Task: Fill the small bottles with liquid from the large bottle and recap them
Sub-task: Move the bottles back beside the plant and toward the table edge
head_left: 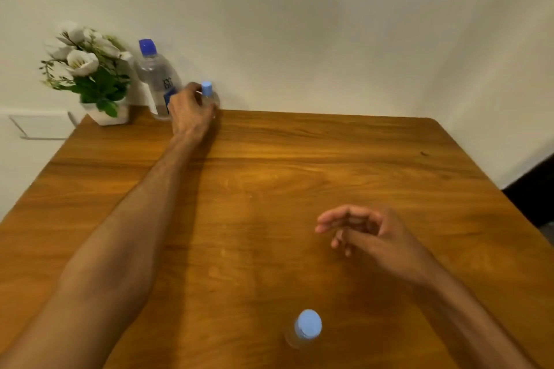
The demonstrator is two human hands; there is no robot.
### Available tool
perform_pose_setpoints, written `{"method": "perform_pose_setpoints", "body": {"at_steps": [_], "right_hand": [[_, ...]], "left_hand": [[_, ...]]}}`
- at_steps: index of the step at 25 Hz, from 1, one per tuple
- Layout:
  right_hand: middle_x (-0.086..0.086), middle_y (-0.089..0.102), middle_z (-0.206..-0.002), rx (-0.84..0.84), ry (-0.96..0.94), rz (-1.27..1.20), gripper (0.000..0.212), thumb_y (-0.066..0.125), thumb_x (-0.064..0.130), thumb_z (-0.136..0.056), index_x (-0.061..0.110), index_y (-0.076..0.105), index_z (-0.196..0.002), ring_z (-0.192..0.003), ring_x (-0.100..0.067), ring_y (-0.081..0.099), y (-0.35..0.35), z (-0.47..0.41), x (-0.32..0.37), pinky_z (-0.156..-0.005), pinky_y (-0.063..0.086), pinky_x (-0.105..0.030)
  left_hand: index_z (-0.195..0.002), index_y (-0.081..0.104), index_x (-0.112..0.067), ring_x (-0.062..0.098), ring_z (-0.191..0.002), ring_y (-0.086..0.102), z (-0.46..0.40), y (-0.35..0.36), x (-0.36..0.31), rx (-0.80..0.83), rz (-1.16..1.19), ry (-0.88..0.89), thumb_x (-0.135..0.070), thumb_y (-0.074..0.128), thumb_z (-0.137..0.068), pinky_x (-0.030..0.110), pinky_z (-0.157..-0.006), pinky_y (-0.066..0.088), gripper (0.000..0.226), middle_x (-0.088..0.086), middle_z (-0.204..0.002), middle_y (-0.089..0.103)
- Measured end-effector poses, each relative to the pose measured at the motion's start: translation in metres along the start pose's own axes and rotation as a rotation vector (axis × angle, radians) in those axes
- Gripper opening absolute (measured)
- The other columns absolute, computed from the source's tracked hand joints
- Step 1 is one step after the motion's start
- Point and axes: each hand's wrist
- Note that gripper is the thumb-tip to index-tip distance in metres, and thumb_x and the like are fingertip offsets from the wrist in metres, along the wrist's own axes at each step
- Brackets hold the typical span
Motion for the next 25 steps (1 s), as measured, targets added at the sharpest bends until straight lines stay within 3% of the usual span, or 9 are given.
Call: {"method": "perform_pose_setpoints", "body": {"at_steps": [4, 7, 10, 15, 19, 22, 25], "right_hand": [[0.003, 0.076, -0.123, 0.104, 0.018, -0.019, 0.050, 0.065, -0.015, -0.091, 0.018, 0.069, -0.127, -0.094, -0.019, 0.072, -0.001, 0.052, -0.016, -0.078, 0.057, -0.028], [0.021, 0.064, -0.140, 0.269, 0.070, 0.051, 0.071, 0.081, 0.014, -0.080, 0.043, 0.056, -0.140, -0.109, -0.014, 0.069, 0.004, 0.079, -0.018, -0.083, 0.059, -0.030], [0.033, 0.057, -0.141, 0.286, 0.079, 0.162, 0.084, 0.092, 0.044, -0.069, 0.065, 0.047, -0.136, -0.109, -0.005, 0.066, 0.029, 0.091, -0.019, -0.082, 0.056, -0.026], [0.034, 0.064, -0.127, 0.120, -0.059, 0.180, 0.083, 0.096, 0.046, -0.066, 0.055, 0.054, -0.138, -0.094, -0.002, 0.065, 0.057, 0.097, -0.029, -0.070, 0.050, -0.021], [0.041, 0.064, -0.110, -0.012, -0.102, 0.166, 0.069, 0.092, 0.051, -0.070, 0.057, 0.058, -0.130, -0.088, 0.001, 0.064, 0.074, 0.100, -0.032, -0.067, 0.048, -0.014], [0.030, 0.068, -0.094, -0.106, -0.158, 0.167, 0.052, 0.088, 0.050, -0.077, 0.045, 0.067, -0.124, -0.077, 0.001, 0.062, 0.086, 0.098, -0.037, -0.062, 0.046, -0.012], [0.019, 0.067, -0.075, -0.157, -0.231, 0.138, 0.029, 0.086, 0.048, -0.080, 0.037, 0.075, -0.104, -0.063, 0.001, 0.057, 0.095, 0.088, -0.036, -0.056, 0.041, -0.013]], "left_hand": [[-0.136, 0.062, -0.007, 0.026, -0.117, 0.070, 0.001, 0.006, -0.009, -0.019, -0.057, -0.041, -0.024, 0.071, -0.099, 0.041, -0.110, 0.053, 0.042, 0.014, -0.130, 0.072], [-0.141, 0.058, -0.006, 0.029, -0.119, 0.070, 0.004, 0.003, -0.014, -0.007, -0.087, -0.097, -0.025, 0.073, -0.098, 0.044, -0.107, 0.053, 0.049, 0.016, -0.131, 0.070], [-0.144, 0.055, -0.006, 0.031, -0.119, 0.069, 0.022, -0.004, -0.018, 0.007, -0.121, -0.118, -0.025, 0.078, -0.093, 0.043, -0.104, 0.054, 0.059, 0.016, -0.132, 0.069], [-0.140, 0.057, -0.007, 0.027, -0.120, 0.067, 0.064, -0.023, -0.020, 0.021, -0.155, -0.055, -0.026, 0.078, -0.093, 0.041, -0.107, 0.055, 0.056, 0.013, -0.135, 0.067], [-0.137, 0.060, -0.007, 0.025, -0.120, 0.065, 0.104, -0.045, -0.022, 0.033, -0.115, -0.038, -0.025, 0.074, -0.096, 0.044, -0.106, 0.056, 0.047, 0.012, -0.134, 0.067], [-0.134, 0.062, -0.007, 0.022, -0.111, 0.068, 0.133, -0.054, -0.022, 0.064, -0.080, -0.030, -0.021, 0.069, -0.097, 0.041, -0.100, 0.059, 0.040, 0.012, -0.128, 0.070], [-0.130, 0.065, -0.009, 0.016, -0.102, 0.067, 0.146, -0.054, -0.026, 0.086, -0.060, -0.020, -0.021, 0.067, -0.097, 0.033, -0.092, 0.059, 0.036, 0.009, -0.123, 0.072]]}}
Point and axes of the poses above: each hand's wrist, its own z-axis away from the middle knuckle, its own y-axis out of the palm, x = y × z
